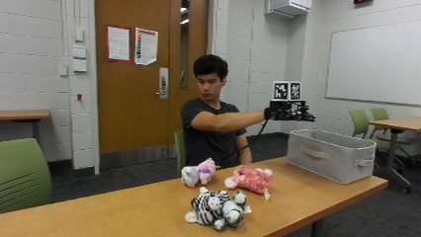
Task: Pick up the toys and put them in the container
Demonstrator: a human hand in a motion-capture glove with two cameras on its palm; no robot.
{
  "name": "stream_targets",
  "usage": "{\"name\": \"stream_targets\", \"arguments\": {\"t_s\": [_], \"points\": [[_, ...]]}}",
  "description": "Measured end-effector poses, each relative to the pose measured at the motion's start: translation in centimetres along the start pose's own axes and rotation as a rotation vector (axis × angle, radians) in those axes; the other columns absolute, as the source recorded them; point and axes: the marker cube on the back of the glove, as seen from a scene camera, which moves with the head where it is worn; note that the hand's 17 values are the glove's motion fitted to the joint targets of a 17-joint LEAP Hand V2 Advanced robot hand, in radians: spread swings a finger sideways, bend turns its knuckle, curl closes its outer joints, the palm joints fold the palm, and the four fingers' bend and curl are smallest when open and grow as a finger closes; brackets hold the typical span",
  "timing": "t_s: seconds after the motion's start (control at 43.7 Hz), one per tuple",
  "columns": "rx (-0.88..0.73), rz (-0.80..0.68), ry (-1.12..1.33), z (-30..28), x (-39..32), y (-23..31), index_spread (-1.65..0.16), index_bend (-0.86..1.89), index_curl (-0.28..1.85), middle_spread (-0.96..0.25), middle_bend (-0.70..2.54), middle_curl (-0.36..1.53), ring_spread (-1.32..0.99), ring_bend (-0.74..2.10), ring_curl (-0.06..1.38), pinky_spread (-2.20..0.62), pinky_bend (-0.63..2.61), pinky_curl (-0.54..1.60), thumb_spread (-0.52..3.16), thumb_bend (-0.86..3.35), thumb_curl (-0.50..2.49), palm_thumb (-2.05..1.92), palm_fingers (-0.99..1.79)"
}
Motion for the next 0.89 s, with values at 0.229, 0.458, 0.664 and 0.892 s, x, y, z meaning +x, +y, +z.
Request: {"name": "stream_targets", "arguments": {"t_s": [0.229,0.458,0.664,0.892], "points": [[0.019,-0.013,0.0,-0.3,-0.3,0.1,-0.17,0.21,0.15,-0.09,0.21,0.12,-0.22,0.16,0.04,-0.09,0.46,0.17,0.88,-0.1,0.0,-0.16,0.02],[0.032,-0.016,0.004,-0.8,0.2,0.3,-0.21,0.21,0.22,-0.1,0.21,0.19,-0.26,0.18,0.07,-0.11,0.48,0.22,1.06,-0.1,0.0,-0.17,-0.01],[0.036,0.001,-0.003,-1.4,1.9,0.8,-0.22,0.19,0.28,-0.11,0.2,0.24,-0.28,0.18,0.1,-0.12,0.48,0.25,1.11,-0.1,0.0,-0.17,-0.02],[0.045,0.054,-0.001,-1.8,6.5,1.6,-0.22,0.18,0.31,-0.11,0.19,0.28,-0.29,0.18,0.13,-0.12,0.48,0.28,1.13,-0.1,0.0,-0.16,-0.03]]}}
